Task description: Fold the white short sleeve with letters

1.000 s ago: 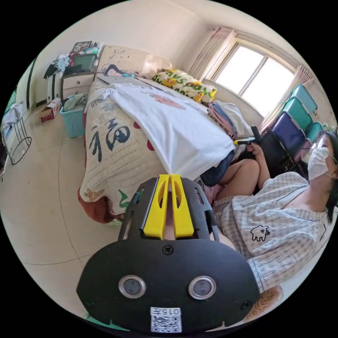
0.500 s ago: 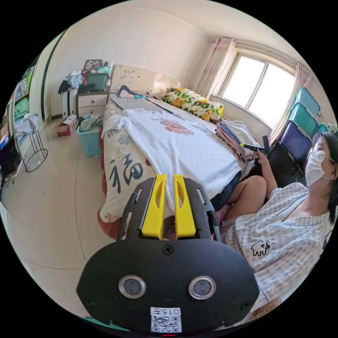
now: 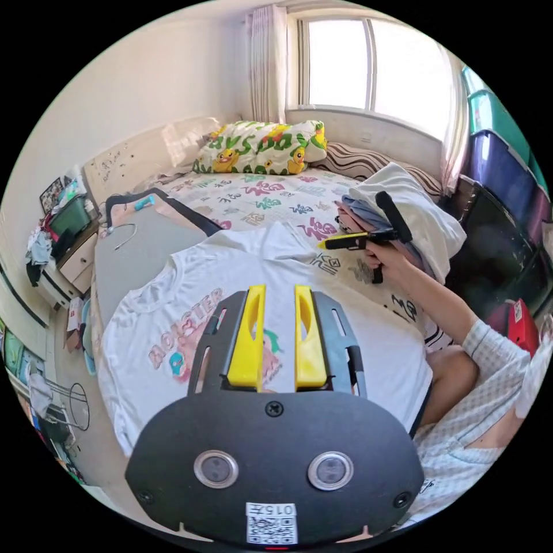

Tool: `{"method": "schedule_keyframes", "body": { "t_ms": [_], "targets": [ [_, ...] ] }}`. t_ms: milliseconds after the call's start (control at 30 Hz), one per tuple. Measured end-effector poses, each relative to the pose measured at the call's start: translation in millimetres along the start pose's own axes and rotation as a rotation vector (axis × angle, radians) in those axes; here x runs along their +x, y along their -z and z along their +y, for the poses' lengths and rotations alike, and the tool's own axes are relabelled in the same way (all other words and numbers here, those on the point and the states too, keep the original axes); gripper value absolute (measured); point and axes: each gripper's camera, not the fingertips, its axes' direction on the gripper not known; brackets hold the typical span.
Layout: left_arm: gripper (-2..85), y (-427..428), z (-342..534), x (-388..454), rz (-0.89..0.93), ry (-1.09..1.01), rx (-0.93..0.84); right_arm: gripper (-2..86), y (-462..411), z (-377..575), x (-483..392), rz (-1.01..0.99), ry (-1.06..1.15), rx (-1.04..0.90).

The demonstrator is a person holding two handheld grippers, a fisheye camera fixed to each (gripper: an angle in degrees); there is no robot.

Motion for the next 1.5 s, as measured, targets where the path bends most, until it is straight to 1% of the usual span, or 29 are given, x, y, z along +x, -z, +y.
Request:
{"method": "schedule_keyframes", "body": {
  "t_ms": [67, 133, 167, 233, 333, 367, 500, 633, 767, 867, 967, 1033, 1067, 1167, 1300, 1400, 1500],
  "targets": [
    [7.9, -47, -46, 9, 0.013, 0.012, -0.006, 8.6, -12, -10, 0, 0.01, 0.001, -0.061],
    [8.2, -108, -96, 20, -0.008, 0.031, -0.022, 8.5, -7, -11, -1, -0.003, 0.011, -0.034],
    [8.3, -123, -107, 22, -0.018, 0.039, -0.026, 8.3, -4, -12, 0, -0.016, 0.007, -0.029],
    [8.4, -181, -142, 24, -0.029, 0.092, -0.054, 7.8, -1, -16, 6, -0.047, -0.017, -0.024],
    [8.6, -242, -173, 33, 0.03, 0.123, -0.082, 6.6, 3, -20, 10, -0.087, -0.034, -0.017],
    [8.6, -252, -178, 36, 0.029, 0.122, -0.084, 6.2, 4, -22, 10, -0.093, -0.035, -0.021],
    [8.6, -303, -200, 52, -0.068, 0.103, -0.116, 5.5, 7, -25, 5, -0.08, -0.034, -0.023],
    [8.4, -336, -198, 58, -0.063, 0.099, -0.154, 4.2, 9, -26, 0, -0.073, -0.031, -0.028],
    [6.0, -344, -194, 63, -0.054, 0.096, -0.167, 1.8, 12, -20, -2, -0.106, -0.025, -0.022],
    [1.3, -340, -186, 63, -0.053, 0.092, -0.138, 0.9, 16, -12, -4, -0.124, -0.026, -0.002],
    [0.0, -313, -169, 45, -0.034, 0.132, -0.034, 0.5, 25, -1, -10, -0.134, 0.001, 0.047],
    [-0.3, -280, -148, 21, -0.043, 0.154, 0.059, 0.4, 33, 7, -21, -0.122, 0.054, 0.091],
    [-0.4, -271, -141, 14, -0.049, 0.158, 0.075, 0.4, 37, 12, -31, -0.096, 0.097, 0.124],
    [-0.5, -229, -92, -23, -0.014, 0.181, 0.144, 0.3, 40, 26, -60, -0.056, 0.227, 0.159],
    [-0.5, -174, 7, -63, -0.016, 0.211, 0.228, 0.3, 40, 47, -101, -0.1, 0.415, 0.207],
    [-0.4, -155, 79, -82, 0.013, 0.22, 0.202, 0.3, 29, 59, -127, -0.146, 0.534, 0.135],
    [-0.4, -154, 134, -97, 0.055, 0.226, 0.148, 0.4, 16, 66, -145, -0.134, 0.615, 0.052]
  ]
}}
